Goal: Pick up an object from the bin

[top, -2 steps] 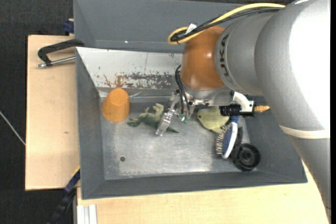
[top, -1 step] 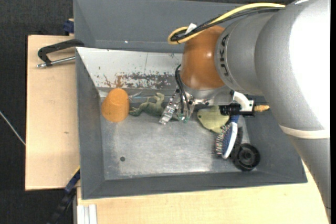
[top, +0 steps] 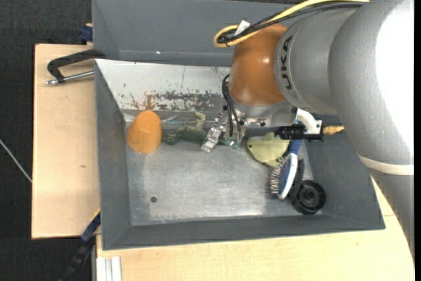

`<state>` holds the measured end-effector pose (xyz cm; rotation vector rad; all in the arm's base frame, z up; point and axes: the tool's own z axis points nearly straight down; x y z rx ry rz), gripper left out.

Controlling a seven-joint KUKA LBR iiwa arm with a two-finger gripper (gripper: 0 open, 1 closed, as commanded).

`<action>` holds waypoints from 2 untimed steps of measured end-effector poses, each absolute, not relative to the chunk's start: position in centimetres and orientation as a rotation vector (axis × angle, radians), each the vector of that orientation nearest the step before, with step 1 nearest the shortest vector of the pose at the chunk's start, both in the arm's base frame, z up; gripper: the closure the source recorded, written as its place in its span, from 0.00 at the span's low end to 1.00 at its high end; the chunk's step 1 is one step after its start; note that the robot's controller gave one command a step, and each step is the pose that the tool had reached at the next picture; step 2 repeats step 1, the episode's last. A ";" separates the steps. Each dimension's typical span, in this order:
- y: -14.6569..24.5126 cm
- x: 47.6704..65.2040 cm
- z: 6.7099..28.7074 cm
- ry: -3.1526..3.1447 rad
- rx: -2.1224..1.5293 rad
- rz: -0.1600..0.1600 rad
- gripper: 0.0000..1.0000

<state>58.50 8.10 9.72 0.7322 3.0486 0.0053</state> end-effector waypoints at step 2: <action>8.2 58.7 14.2 3.047 0.729 0.008 1.00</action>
Offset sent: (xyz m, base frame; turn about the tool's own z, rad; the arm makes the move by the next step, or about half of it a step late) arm -0.0001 0.0000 0.0409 0.0000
